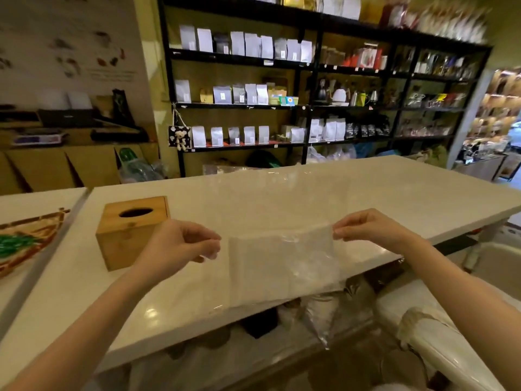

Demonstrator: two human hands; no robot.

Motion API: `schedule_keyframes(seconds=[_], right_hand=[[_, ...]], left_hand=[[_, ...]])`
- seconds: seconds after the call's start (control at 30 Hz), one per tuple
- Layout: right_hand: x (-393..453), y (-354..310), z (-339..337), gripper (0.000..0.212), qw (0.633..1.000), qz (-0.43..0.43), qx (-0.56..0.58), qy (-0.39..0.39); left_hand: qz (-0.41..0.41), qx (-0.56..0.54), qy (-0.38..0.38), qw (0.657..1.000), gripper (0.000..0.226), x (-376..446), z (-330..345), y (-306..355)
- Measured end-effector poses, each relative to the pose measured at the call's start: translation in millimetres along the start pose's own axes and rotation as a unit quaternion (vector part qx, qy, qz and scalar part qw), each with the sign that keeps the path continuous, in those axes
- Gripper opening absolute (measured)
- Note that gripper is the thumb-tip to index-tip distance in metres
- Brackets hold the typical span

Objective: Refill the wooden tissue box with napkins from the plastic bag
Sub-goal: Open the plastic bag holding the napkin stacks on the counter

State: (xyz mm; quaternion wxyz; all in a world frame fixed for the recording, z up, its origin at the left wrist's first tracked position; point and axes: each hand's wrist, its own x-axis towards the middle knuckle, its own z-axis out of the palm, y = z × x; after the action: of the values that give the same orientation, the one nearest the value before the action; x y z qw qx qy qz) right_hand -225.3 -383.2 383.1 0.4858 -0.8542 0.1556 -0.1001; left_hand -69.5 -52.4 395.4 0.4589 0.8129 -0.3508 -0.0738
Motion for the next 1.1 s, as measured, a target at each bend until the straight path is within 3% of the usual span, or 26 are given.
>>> schedule_keyframes(seconds=[0.2,0.43,0.53,0.7,0.87,1.0,1.07,1.1], right_hand=[[83.1,-6.0,4.4,0.012,0.998,-0.018,0.054,0.036],[165.4,1.5,17.2,0.016,0.999,0.005,0.038,-0.009],[190.4,4.7,28.4,0.017,1.0,0.016,0.0,-0.013],[218.8,15.1,45.4,0.01,0.99,0.018,-0.128,-0.062],[231.5,17.1,48.3,0.009,0.978,0.036,-0.179,-0.097],[234.7,18.8,46.8,0.007,0.981,0.053,-0.165,-0.092],[233.8,20.3,47.7,0.005,0.985,0.052,-0.145,-0.08],[233.2,21.0,48.6,0.004,0.987,0.05,-0.134,-0.073]], left_hand=[[-0.053,0.05,0.043,0.996,0.012,75.4,-15.1,-7.1],[-0.15,0.157,0.064,0.974,0.024,129.1,-2.0,-46.3],[-0.166,0.272,0.049,0.946,0.028,142.6,0.0,-51.2],[-0.173,0.464,-0.055,0.867,0.016,157.7,7.8,-48.8],[-0.194,0.513,-0.106,0.829,0.026,174.1,13.2,-52.7],[-0.173,0.573,-0.07,0.798,0.023,184.2,18.2,-45.1],[-0.115,0.565,-0.056,0.815,0.027,193.0,24.5,-35.2],[-0.071,0.528,-0.067,0.844,0.03,198.7,29.1,-30.5]])
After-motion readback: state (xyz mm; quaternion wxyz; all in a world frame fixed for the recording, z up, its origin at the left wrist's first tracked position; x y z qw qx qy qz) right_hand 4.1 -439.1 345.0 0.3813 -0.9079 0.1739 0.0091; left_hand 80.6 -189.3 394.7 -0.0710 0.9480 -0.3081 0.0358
